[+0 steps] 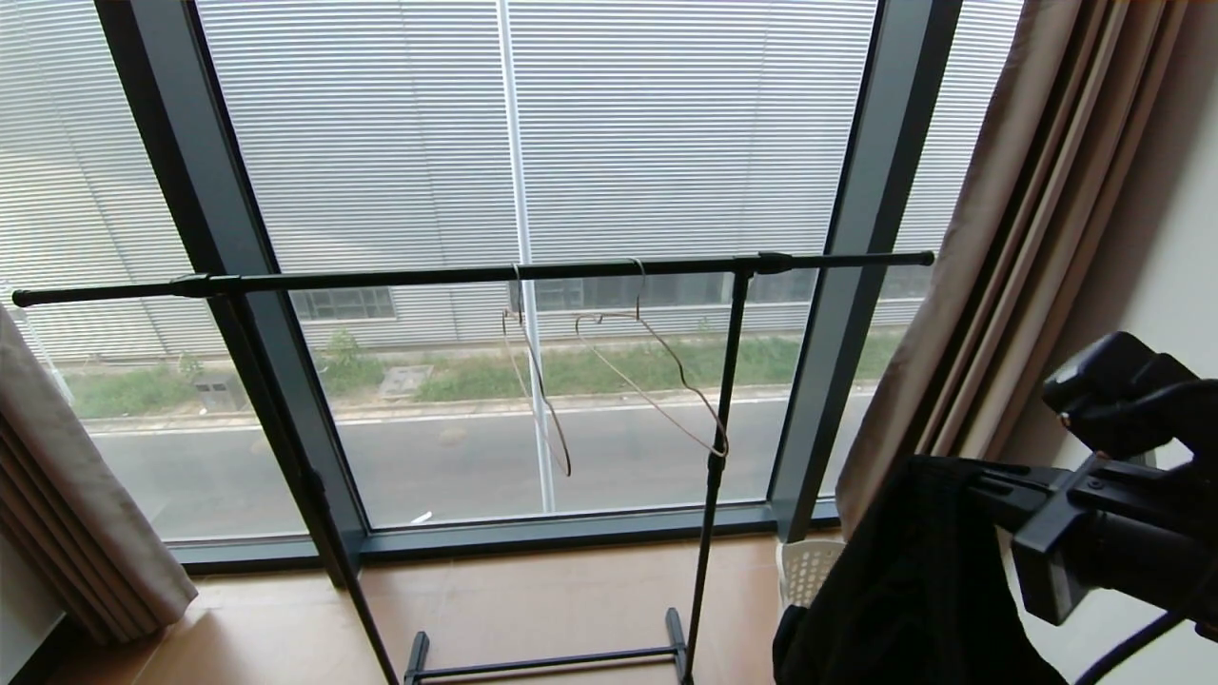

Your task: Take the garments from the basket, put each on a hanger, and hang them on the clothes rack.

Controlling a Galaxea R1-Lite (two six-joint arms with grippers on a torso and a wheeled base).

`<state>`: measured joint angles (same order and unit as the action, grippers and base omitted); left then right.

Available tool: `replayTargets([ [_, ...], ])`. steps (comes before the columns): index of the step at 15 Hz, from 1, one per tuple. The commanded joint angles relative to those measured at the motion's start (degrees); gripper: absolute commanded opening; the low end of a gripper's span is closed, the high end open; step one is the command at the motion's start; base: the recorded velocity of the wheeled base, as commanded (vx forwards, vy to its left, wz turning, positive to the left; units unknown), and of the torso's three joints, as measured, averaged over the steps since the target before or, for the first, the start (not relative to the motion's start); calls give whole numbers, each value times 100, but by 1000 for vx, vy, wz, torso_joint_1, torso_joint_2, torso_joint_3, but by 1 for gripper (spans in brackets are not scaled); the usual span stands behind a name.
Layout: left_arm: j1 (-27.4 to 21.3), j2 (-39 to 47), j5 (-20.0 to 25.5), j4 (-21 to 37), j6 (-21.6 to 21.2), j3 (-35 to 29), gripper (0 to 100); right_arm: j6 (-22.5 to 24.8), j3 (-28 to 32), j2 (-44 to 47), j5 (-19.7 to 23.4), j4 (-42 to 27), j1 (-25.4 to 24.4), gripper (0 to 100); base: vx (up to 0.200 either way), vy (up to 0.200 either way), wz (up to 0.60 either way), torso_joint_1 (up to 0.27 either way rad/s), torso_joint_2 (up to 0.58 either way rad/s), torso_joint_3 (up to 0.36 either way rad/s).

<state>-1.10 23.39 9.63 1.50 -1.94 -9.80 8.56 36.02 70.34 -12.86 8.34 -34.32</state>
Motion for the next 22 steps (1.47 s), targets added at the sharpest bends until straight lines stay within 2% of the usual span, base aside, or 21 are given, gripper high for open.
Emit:
replayTargets([
  [1, -558, 2609, 399, -115, 220, -1112, 100, -144, 511, 727, -182, 1, -242, 0, 0, 0, 0, 0, 0, 0],
  [2, -716, 2837, 373, -115, 308, -1208, 100, -179, 581, 788, -199, 10, -260, 0, 0, 0, 0, 0, 0, 0],
  [3, -1033, 3356, 232, -124, 589, -1411, 100, -276, 739, 885, -322, -8, -418, 0, 0, 0, 0, 0, 0, 0],
  [4, -1464, 4094, -269, -124, 985, -1788, 100, -443, 1056, 1166, -691, -25, -603, 0, 0, 0, 0, 0, 0, 0],
  [5, -1754, 4490, -480, -124, 1178, -1999, 100, -539, 1276, 1439, -973, -25, -673, 0, 0, 0, 0, 0, 0, 0],
  [7, -2316, 4912, -506, -124, 1574, -2325, 100, -829, 1654, 1957, -1439, -25, -796, 0, 0, 0, 0, 0, 0, 0],
  [10, -2975, 5650, -524, -132, 2057, -2843, 100, -1612, 2269, 2766, -1975, -25, -1024, 0, 0, 0, 0, 0, 0, 0],
  [13, -3423, 6204, -524, -220, 2435, -3098, 100, -1805, 2568, 3047, -2115, -25, -1121, 0, 0, 0, 0, 0, 0, 0],
  [15, -3722, 6617, -524, -607, 2549, -3186, 100, -1867, 2682, 3056, -2221, -25, -1235, 0, 0, 0, 0, 0, 0, 0],
  [16, -3740, 6625, -524, -625, 2558, -3186, 100, -1867, 2682, 3056, -2230, -25, -1235, 0, 0, 0, 0, 0, 0, 0],
  [17, -4030, 6951, -524, -967, 2584, -3195, 100, -1875, 2691, 3038, -2317, -25, -1244, 0, 0, 0, 0, 0, 0, 0],
  [22, -4267, 7592, -568, -1416, 2708, -3344, 100, -1919, 2699, 2950, -2326, -25, -1358, 0, 0, 0, 0, 0, 0, 0],
])
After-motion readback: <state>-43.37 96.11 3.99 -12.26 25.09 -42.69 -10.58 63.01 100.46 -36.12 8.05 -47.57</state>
